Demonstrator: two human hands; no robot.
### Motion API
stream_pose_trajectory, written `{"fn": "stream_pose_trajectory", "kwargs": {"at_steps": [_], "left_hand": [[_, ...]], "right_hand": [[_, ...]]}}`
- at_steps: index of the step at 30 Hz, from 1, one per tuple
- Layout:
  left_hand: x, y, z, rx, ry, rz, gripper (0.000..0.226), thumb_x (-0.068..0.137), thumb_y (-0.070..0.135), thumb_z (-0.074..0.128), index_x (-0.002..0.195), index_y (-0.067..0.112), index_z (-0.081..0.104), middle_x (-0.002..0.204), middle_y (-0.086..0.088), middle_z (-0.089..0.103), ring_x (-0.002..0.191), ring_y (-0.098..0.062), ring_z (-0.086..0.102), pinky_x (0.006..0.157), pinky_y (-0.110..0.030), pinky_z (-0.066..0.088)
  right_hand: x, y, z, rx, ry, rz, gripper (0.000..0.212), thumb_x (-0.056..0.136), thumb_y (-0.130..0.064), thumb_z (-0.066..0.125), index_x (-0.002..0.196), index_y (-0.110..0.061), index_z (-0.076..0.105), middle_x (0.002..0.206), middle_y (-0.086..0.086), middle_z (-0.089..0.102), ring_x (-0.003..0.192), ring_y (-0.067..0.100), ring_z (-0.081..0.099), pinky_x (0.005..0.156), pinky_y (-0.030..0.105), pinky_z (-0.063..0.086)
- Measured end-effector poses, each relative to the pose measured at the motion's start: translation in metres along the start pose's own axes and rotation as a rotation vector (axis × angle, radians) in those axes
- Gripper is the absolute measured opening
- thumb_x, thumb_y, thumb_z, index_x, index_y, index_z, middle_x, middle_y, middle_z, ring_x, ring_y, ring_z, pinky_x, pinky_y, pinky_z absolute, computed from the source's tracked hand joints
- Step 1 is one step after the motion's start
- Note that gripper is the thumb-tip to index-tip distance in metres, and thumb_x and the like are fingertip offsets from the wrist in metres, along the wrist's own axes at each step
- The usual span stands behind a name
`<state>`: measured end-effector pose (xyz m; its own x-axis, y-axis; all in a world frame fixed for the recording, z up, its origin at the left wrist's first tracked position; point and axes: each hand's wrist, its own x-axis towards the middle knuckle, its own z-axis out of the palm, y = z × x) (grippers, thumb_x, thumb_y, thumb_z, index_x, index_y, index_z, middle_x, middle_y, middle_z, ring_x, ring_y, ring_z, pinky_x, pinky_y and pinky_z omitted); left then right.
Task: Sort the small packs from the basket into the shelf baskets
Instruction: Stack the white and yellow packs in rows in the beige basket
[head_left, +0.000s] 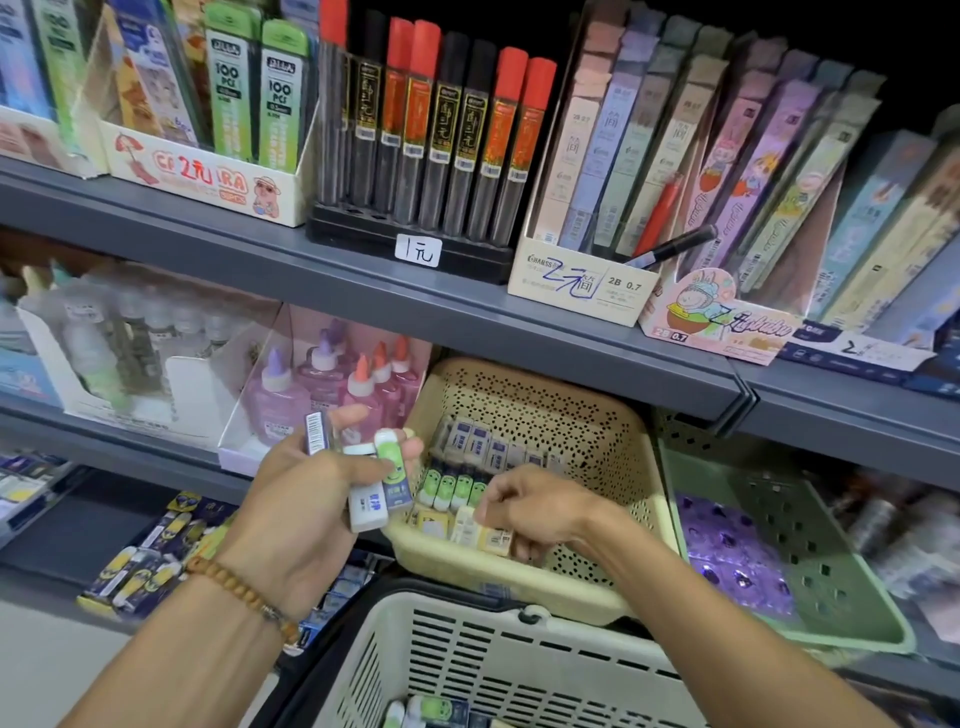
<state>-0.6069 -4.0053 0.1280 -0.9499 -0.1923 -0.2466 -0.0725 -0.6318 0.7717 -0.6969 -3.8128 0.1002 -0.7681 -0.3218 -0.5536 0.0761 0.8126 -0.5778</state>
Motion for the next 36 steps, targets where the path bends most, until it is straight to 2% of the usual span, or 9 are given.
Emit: {"fn": "stream_pose_trajectory", "kwargs": {"at_steps": [6,10,15,19,21,25,30,33,36], "left_hand": [[0.002,-0.001,0.0,-0.06,-0.014,-0.008,0.04,0.084,-0.024,0.042,0.112,0.004,0.053,0.081,-0.018,0.074,0.087,-0.036,0.072,0.065,-0.038,0.061],[0.001,-0.003,0.001,-0.065,-0.009,-0.018,0.039,0.085,-0.023,0.043,0.11,0.005,0.054,0.095,-0.023,0.072,0.088,-0.035,0.072,0.066,-0.038,0.061],[-0.001,-0.008,0.004,-0.064,-0.023,-0.041,0.038,0.085,-0.023,0.043,0.108,0.006,0.054,0.099,-0.027,0.071,0.089,-0.034,0.072,0.062,-0.038,0.061],[0.0,-0.01,0.007,-0.066,0.006,0.02,0.039,0.085,-0.023,0.044,0.106,0.007,0.056,0.097,-0.024,0.072,0.09,-0.032,0.072,0.064,-0.038,0.061],[0.0,-0.009,0.008,-0.105,0.043,0.059,0.039,0.085,-0.023,0.043,0.101,0.009,0.057,0.094,-0.021,0.072,0.09,-0.029,0.073,0.058,-0.037,0.061],[0.001,-0.011,0.012,-0.153,0.027,0.055,0.04,0.085,-0.023,0.042,0.103,0.009,0.057,0.099,-0.019,0.071,0.091,-0.028,0.073,0.058,-0.037,0.06],[-0.002,-0.014,0.015,-0.065,0.023,-0.009,0.038,0.083,-0.023,0.047,0.105,0.006,0.058,0.107,-0.024,0.067,0.089,-0.033,0.072,0.068,-0.038,0.061],[-0.003,-0.014,0.015,-0.066,0.03,-0.063,0.033,0.087,-0.019,0.045,0.105,0.007,0.055,0.103,-0.023,0.066,0.075,-0.03,0.074,0.056,-0.034,0.06],[-0.004,-0.011,0.015,-0.048,0.017,-0.109,0.029,0.087,-0.012,0.051,0.106,0.009,0.057,0.098,-0.018,0.068,0.064,-0.023,0.07,0.047,-0.028,0.054]], "right_hand": [[0.0,-0.001,0.009,-0.17,0.178,-0.082,0.024,0.087,-0.032,0.073,0.109,-0.025,0.064,0.087,-0.011,0.062,0.057,-0.002,0.057,0.047,0.006,0.037],[-0.002,0.0,0.009,-0.215,0.165,-0.097,0.021,0.083,-0.032,0.076,0.102,-0.022,0.073,0.101,-0.008,0.066,0.089,0.008,0.063,0.074,0.017,0.044],[-0.016,-0.012,0.008,-0.166,0.277,-0.221,0.017,0.095,-0.03,0.061,0.087,-0.022,0.073,0.085,-0.004,0.073,0.068,0.015,0.066,0.067,0.028,0.057],[-0.037,-0.036,0.012,0.261,0.242,-0.446,0.019,0.085,-0.039,0.071,0.094,-0.024,0.064,0.07,0.001,0.067,0.059,0.011,0.061,0.055,0.025,0.047],[-0.045,-0.043,0.018,0.352,0.142,-0.427,0.032,0.076,-0.036,0.08,0.094,-0.019,0.059,0.074,0.01,0.07,0.063,0.017,0.063,0.054,0.028,0.047],[-0.051,-0.049,0.025,0.546,0.074,-0.402,0.019,0.081,-0.008,0.077,0.093,-0.006,0.062,0.078,0.01,0.073,0.064,0.016,0.067,0.054,0.022,0.051],[-0.05,-0.037,0.007,0.789,0.168,-0.35,0.01,0.083,0.0,0.065,0.084,-0.008,0.071,0.076,0.01,0.071,0.064,0.017,0.064,0.052,0.022,0.051],[-0.042,-0.019,-0.018,0.926,0.289,-0.264,0.012,0.087,0.002,0.061,0.086,-0.001,0.073,0.074,0.015,0.07,0.059,0.016,0.062,0.047,0.021,0.049],[-0.026,0.004,-0.031,0.774,0.372,-0.158,0.017,0.09,0.008,0.058,0.092,-0.002,0.072,0.084,0.017,0.071,0.055,0.015,0.06,0.045,0.02,0.049]]}}
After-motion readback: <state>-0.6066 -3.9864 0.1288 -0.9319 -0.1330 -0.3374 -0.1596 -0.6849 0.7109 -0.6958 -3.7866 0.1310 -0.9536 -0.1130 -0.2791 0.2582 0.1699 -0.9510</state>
